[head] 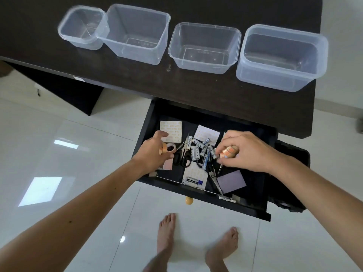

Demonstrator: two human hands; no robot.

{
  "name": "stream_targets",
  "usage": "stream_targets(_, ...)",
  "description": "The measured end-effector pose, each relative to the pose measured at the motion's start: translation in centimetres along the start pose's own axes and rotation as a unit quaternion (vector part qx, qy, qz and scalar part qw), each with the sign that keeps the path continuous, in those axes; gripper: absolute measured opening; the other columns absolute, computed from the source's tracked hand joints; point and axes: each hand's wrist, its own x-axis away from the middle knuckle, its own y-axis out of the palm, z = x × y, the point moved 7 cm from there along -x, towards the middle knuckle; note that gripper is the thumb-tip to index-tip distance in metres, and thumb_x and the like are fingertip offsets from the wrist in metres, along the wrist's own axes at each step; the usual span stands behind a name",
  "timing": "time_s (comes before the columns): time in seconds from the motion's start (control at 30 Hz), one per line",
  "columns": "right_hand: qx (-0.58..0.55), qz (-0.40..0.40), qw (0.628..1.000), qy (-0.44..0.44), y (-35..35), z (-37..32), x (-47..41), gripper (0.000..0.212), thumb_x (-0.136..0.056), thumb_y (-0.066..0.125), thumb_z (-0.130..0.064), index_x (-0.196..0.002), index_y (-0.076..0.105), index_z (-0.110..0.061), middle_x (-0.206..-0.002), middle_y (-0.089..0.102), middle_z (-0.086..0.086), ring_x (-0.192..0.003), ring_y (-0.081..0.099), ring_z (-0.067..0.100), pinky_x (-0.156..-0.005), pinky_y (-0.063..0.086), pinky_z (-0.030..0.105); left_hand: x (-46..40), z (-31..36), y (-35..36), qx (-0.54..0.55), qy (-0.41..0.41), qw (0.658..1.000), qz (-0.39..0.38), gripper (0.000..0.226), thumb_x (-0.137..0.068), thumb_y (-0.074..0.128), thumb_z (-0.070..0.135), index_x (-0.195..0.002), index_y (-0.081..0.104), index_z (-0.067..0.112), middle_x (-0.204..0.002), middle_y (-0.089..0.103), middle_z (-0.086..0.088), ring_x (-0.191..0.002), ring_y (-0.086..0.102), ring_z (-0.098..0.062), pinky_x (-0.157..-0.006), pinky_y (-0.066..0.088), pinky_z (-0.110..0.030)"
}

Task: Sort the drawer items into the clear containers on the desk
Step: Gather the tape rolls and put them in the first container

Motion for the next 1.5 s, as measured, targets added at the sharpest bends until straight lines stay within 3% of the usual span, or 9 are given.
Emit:
stream_targets(0.17,-0.008,-0.014,1.0,-0.027,-1.2,0.2,-0.6,0.017,-0.082,0.089,-0.036,-0.096,0.08,-0.041,-0.107,0.063,-0.018,-0.098,0.065,0.004,-0.087,0.056,0.036,-0.2,-0.5,0.6,-0.034,-0.043,0.997,0.05,0.07,-0.093,0.08,0.029,-0.151,0.044,0.015,-0.136,0.06,-0.01,-0.118,0.061,-0.027,-0.098,0.052,-0.036)
stream_targets(0.33,-0.001,-0.02,0.999,-0.049,-2.1,0.7,-0.8,0.018,-0.083,0.089,-0.033,-0.098,0.081,-0.038,-0.108,0.063,-0.019,-0.098,0.066,0.004,-0.088,0.057,0.035,-0.5,-0.1,1.0,-0.031,-0.068,0.994,0.084,0.043,-0.092,0.08,0.029,-0.126,0.06,0.014,-0.13,0.056,-0.01,-0.101,0.06,-0.023,-0.087,0.053,-0.033)
stream_targets(0.5,-0.014,-0.032,0.998,-0.047,-2.2,1.3,-0.9,0.017,-0.083,0.088,-0.032,-0.095,0.08,-0.039,-0.108,0.062,-0.018,-0.096,0.065,0.005,-0.085,0.057,0.034,-0.4,0.2,1.5,-0.062,-0.063,0.993,0.072,0.041,-0.093,0.079,0.03,-0.126,0.061,0.014,-0.13,0.049,-0.011,-0.091,0.061,-0.026,-0.082,0.053,-0.032)
stream_targets(0.77,-0.022,-0.039,0.998,-0.048,-1.5,1.0,-1.2,0.017,-0.083,0.089,-0.03,-0.095,0.08,-0.039,-0.108,0.063,-0.017,-0.095,0.067,0.008,-0.084,0.058,0.034,-0.3,0.0,0.9,-0.026,-0.042,0.996,0.079,0.046,-0.092,0.08,0.028,-0.129,0.055,0.019,-0.12,0.054,-0.007,-0.101,0.057,-0.025,-0.084,0.049,-0.033)
stream_targets(0.93,-0.03,-0.044,0.998,-0.045,-1.2,0.7,-1.1,0.017,-0.084,0.088,-0.026,-0.095,0.081,-0.036,-0.108,0.063,-0.017,-0.094,0.068,0.009,-0.081,0.056,0.027,0.0,0.6,1.1,0.012,0.0,0.999,0.046,0.047,-0.096,0.076,0.025,-0.14,0.058,0.03,-0.122,0.048,-0.001,-0.106,0.055,-0.022,-0.089,0.051,-0.032)
stream_targets(1.03,-0.033,-0.044,0.998,-0.043,-1.2,0.5,-1.0,0.018,-0.084,0.089,-0.027,-0.096,0.08,-0.037,-0.108,0.063,-0.017,-0.094,0.067,0.009,-0.082,0.056,0.026,0.2,1.0,1.0,0.022,0.021,0.999,0.035,0.043,-0.096,0.076,0.025,-0.137,0.064,0.035,-0.125,0.047,0.001,-0.109,0.053,-0.02,-0.092,0.05,-0.031)
stream_targets(1.23,-0.028,-0.026,0.999,-0.034,-1.6,-0.6,-0.7,0.028,-0.082,0.09,-0.032,-0.105,0.077,-0.04,-0.109,0.063,-0.018,-0.098,0.066,0.006,-0.083,0.056,0.028,1.1,2.0,0.3,0.049,0.063,0.997,0.009,0.036,-0.096,0.076,0.028,-0.126,0.064,0.044,-0.125,0.058,0.006,-0.109,0.058,-0.015,-0.083,0.048,-0.022)
stream_targets(1.5,-0.033,-0.014,0.999,-0.016,-2.0,-5.1,-1.9,0.022,-0.083,0.089,-0.033,-0.1,0.077,-0.041,-0.111,0.063,-0.019,-0.098,0.067,0.006,-0.083,0.061,0.04,2.4,2.6,-3.8,0.061,0.106,0.992,-0.034,0.037,-0.095,0.077,0.029,-0.127,0.066,0.043,-0.131,0.063,0.014,-0.116,0.059,-0.011,-0.094,0.05,-0.026)
